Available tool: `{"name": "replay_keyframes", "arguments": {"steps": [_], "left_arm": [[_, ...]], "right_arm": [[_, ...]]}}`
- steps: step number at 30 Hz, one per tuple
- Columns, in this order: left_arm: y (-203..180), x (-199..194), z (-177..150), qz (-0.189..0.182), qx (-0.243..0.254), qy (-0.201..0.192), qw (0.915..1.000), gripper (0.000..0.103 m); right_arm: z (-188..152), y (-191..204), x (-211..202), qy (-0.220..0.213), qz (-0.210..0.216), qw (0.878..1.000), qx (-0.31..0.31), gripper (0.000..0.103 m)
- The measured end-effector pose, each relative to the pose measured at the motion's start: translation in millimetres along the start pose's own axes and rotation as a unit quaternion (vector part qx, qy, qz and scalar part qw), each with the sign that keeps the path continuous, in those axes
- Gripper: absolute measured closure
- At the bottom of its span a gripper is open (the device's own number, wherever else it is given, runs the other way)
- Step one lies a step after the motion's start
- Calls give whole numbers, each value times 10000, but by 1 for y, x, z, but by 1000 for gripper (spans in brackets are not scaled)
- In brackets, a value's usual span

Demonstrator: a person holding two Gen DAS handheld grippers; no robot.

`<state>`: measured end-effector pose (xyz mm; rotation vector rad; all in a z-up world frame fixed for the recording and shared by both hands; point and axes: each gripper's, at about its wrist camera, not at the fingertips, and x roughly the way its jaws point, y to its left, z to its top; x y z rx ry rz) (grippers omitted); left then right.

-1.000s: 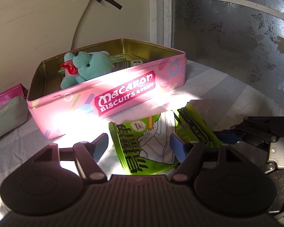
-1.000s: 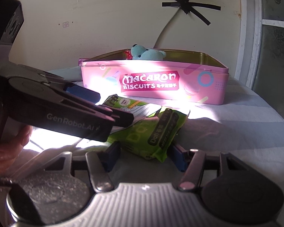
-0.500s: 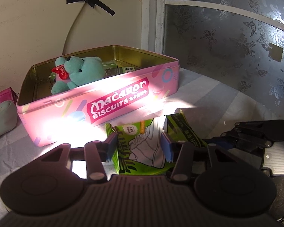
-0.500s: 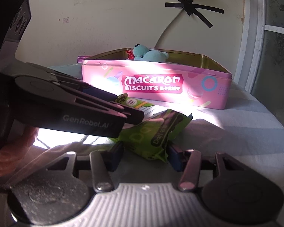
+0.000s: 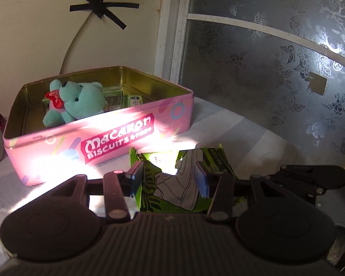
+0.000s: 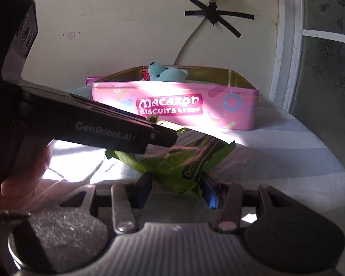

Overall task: Organize objects
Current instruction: 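Carry the wet-wipes pack over the pink tin with the left gripper, then lower the wet-wipes pack into the tin and open the left gripper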

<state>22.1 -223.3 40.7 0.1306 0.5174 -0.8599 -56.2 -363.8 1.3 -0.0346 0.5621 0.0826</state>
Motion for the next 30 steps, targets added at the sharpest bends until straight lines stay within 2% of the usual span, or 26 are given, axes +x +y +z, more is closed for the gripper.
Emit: {"name": "replay_keyframes", "arguments": {"steps": [5,8,10,14,16,19,24,26,28,30], "left_arm": [[4,-9,51,131,180,-572,9981,53],[22,4,78,274,3,-563,9980,53],[38,24,88,396,-115,-298,9987,53],[79,65,101,499,-789,346,9950,53],[97,81,107,511,-1024,501,9922,53],[112,102,113,691,-1094,649,9895,53],[130,136,124,1077,-1108,713,9854,52],[143,143,131,1060,-1475,842,9797,49],[146,141,134,1100,-1534,711,9794,48],[146,134,134,1028,-1615,643,9794,48]], "right_arm": [[43,-5,-15,-762,-250,9960,-385,58],[74,-14,-2,-952,-225,9937,-543,58],[94,-23,19,-808,-66,9954,-506,58],[132,-42,73,-95,486,9984,-267,58],[151,-48,101,234,624,9975,-253,58],[173,-52,138,634,695,9951,-294,58],[191,-42,191,1027,405,9923,-555,58],[195,-39,203,1068,189,9923,-592,57],[200,-40,212,1021,11,9931,-576,54],[200,-46,212,983,60,9944,-384,52]]}}
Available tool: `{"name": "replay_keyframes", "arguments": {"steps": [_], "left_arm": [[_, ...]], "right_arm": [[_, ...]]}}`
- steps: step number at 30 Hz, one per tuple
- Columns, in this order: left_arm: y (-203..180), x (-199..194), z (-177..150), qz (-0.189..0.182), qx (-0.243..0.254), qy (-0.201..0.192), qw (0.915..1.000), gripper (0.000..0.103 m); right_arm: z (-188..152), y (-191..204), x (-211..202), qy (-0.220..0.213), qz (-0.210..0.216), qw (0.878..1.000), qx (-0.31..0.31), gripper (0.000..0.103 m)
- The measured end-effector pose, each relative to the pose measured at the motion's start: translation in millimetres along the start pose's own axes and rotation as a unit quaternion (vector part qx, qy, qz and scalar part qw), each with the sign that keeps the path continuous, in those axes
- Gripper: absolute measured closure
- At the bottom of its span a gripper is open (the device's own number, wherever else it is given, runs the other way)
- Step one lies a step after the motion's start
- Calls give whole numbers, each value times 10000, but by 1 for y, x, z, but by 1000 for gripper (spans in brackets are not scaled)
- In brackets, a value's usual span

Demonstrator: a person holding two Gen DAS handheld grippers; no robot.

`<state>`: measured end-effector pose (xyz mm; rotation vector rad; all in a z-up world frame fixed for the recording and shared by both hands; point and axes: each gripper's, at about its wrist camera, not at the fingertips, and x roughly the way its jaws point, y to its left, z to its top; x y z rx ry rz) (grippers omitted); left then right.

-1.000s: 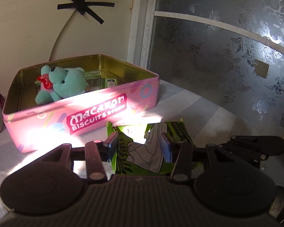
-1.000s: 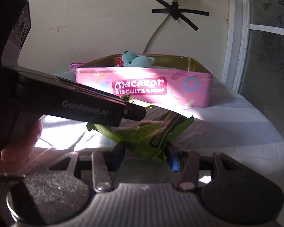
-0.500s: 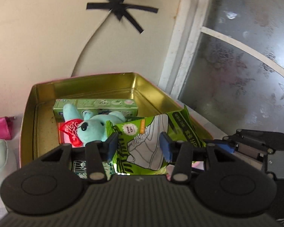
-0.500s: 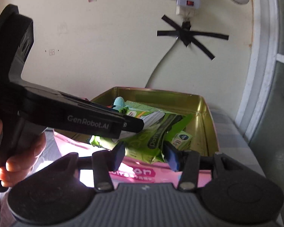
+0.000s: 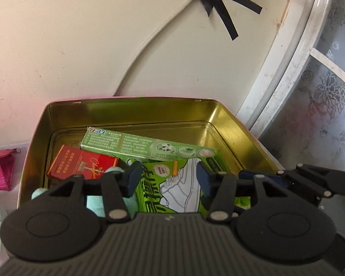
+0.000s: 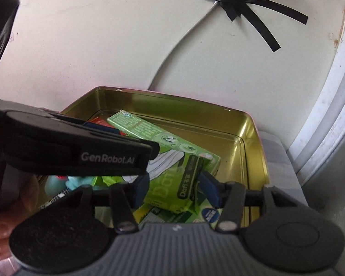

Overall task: Organize objects
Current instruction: 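Lower the wet-wipes pack into the tin and open the left gripper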

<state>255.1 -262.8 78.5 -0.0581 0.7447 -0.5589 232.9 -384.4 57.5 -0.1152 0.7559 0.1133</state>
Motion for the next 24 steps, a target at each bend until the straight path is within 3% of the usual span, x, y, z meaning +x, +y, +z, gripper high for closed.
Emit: {"name": "replay_keyframes", "arguments": {"steps": [2,13,24], "left_arm": [[-1,-11,-5,-134,12,-69,9999,48],[-39,-77,-53,23,659,-479,9967,48],[-16,-141,-124,317,684,-659,9950,44]], "right_arm": [[-4,-6,-5,-98,116,9998,163,52],[-46,-4,-67,-578,65,9972,467,52],[-116,25,-133,-997,202,9924,691,51]]}}
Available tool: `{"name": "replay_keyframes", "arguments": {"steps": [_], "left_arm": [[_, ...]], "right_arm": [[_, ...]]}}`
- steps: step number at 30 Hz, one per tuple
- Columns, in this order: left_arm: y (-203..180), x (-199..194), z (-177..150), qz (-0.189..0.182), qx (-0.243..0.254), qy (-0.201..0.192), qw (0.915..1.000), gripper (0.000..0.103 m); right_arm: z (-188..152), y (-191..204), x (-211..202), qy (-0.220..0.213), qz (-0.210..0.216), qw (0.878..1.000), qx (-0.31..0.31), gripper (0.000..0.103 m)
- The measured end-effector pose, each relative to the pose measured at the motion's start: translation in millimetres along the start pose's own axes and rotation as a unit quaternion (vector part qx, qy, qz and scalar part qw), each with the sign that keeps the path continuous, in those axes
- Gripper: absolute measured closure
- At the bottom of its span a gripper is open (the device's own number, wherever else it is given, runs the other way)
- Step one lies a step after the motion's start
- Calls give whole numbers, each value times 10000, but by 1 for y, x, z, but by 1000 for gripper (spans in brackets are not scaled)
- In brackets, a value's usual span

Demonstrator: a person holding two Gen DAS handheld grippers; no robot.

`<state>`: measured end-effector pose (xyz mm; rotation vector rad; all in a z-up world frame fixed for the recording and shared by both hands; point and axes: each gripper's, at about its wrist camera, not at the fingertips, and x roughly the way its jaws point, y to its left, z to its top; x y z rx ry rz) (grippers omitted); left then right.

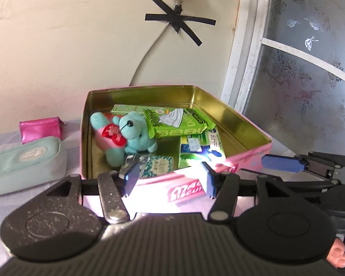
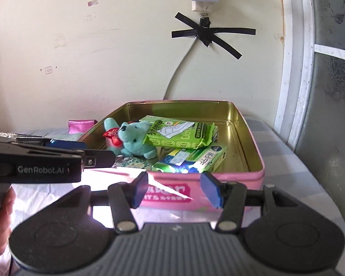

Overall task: Organize objects
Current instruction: 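Lower the wet-wipes pack into the tin and open the left gripper, then move the left gripper to the teal pencil case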

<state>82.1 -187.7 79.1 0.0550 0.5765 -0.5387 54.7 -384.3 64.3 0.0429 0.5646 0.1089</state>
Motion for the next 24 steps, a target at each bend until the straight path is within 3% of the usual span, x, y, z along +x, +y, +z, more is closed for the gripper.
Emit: {"name": "replay_keyframes", "arguments": {"steps": [8,17,23,24], "left_arm": [[54,-14,-52,368,-264,400,9982,44],[139,-39,-81,1060,-665,406,9913,43],[183,-53,-90,1288,-998,338,9861,43],[190,-56,-91,1318,-1024,316,9855,43]], "right_arm": [[-31,46,13,511,370,9980,42,51],[-39,132,38,743,1019,9911,-424,50],[-49,172,58,925,1357,9851,-512,49],[-51,179,61,914,1367,9848,-564,45]]}}
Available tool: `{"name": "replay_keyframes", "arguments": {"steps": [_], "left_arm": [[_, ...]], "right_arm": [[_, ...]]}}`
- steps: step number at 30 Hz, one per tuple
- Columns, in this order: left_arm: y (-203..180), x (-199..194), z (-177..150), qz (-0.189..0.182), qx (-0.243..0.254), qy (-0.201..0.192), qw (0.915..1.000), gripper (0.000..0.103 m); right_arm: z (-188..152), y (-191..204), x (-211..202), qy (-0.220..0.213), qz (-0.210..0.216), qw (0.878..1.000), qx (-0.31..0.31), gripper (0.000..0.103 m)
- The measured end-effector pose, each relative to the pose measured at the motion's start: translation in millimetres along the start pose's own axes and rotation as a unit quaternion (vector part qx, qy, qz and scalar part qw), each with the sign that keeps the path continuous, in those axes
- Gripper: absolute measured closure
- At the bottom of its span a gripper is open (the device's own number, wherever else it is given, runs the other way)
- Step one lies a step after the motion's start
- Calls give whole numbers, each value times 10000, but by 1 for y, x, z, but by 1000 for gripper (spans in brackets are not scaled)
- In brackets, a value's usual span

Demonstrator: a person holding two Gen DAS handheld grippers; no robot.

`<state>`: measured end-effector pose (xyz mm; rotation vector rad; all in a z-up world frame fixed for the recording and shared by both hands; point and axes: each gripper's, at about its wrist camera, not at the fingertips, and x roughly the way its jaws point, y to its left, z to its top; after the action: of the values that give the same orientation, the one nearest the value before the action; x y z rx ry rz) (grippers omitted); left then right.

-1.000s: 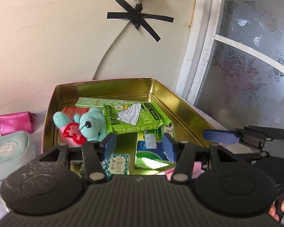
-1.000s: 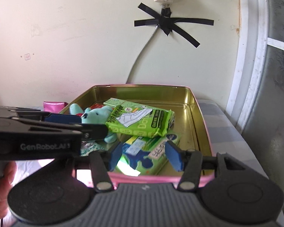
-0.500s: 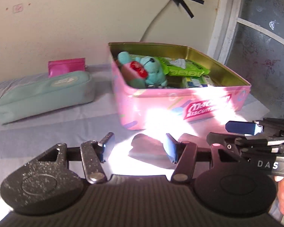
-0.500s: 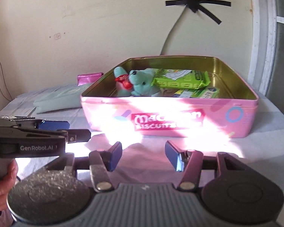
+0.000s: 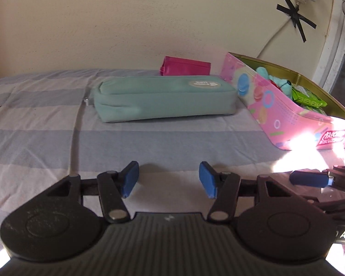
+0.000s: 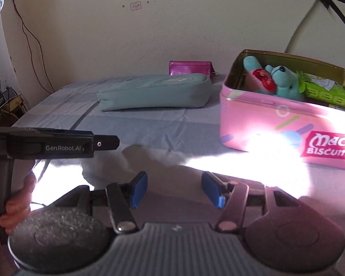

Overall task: Organize objects
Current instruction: 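Move the left gripper to the teal pencil case, then grasp the teal pencil case with the left gripper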

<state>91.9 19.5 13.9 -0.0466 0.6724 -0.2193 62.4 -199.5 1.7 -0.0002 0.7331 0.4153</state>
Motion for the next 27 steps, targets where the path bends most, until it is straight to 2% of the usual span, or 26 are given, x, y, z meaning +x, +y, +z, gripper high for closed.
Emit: {"name": "replay_keyframes", "arguments": {"steps": [4,6,7,9,13,16,19,21,22,24,25,27], "left_arm": [[27,-1,11,64,-243,-123,9996,41],[44,-1,21,94,-553,-238,9981,28],[52,-1,28,85,-735,-317,9968,27],[66,-1,39,-5,-988,-410,9943,26],[84,10,60,-285,-1364,-551,9887,19],[80,22,68,-375,-1011,-740,9914,12],[81,45,79,-298,-888,-492,9944,10],[90,61,86,-210,-1254,-211,9917,13],[96,67,86,-294,-1492,-106,9883,15],[102,78,84,-459,-1803,150,9824,38],[99,81,82,-369,-1781,105,9833,41],[92,77,78,-206,-1597,48,9869,53]], "right_arm": [[5,14,11,-7,-12,9997,-244,43],[8,17,16,-24,4,9997,-261,40],[8,19,19,-71,2,9996,-286,36],[4,26,24,-217,-46,9987,-455,30],[3,31,24,-231,-87,9980,-585,30],[2,21,20,-285,104,9990,-320,31],[3,17,21,-318,187,9992,-174,31],[3,18,21,-316,183,9991,-193,31],[3,18,21,-316,185,9991,-197,30],[3,17,22,-322,216,9991,-166,30],[3,16,22,-327,239,9991,-140,30],[3,16,21,-333,274,9990,-103,29]]}}
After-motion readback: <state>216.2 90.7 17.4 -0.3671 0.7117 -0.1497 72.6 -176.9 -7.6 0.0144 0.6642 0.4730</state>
